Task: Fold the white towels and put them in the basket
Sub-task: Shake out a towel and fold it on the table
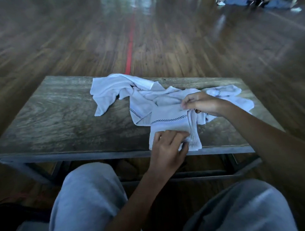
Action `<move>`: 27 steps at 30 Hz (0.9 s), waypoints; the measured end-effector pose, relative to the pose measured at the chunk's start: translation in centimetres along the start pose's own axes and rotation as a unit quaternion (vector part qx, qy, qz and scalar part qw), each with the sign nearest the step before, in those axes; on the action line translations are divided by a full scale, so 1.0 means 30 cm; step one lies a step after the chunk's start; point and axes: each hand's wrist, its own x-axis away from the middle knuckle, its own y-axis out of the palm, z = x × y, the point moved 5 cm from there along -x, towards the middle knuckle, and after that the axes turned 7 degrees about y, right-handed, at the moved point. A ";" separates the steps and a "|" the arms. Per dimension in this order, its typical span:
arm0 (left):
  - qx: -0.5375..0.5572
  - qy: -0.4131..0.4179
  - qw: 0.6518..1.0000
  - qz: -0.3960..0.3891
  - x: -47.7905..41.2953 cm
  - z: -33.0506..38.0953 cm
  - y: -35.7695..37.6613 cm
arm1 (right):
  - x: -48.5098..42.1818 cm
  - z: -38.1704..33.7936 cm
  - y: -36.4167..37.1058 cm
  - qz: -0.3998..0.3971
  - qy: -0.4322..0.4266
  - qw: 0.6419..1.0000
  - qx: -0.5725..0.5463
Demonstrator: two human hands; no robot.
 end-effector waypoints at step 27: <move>-0.075 -0.156 0.864 -0.473 -0.179 -0.406 0.226 | -0.087 0.118 0.058 0.059 0.016 0.971 0.231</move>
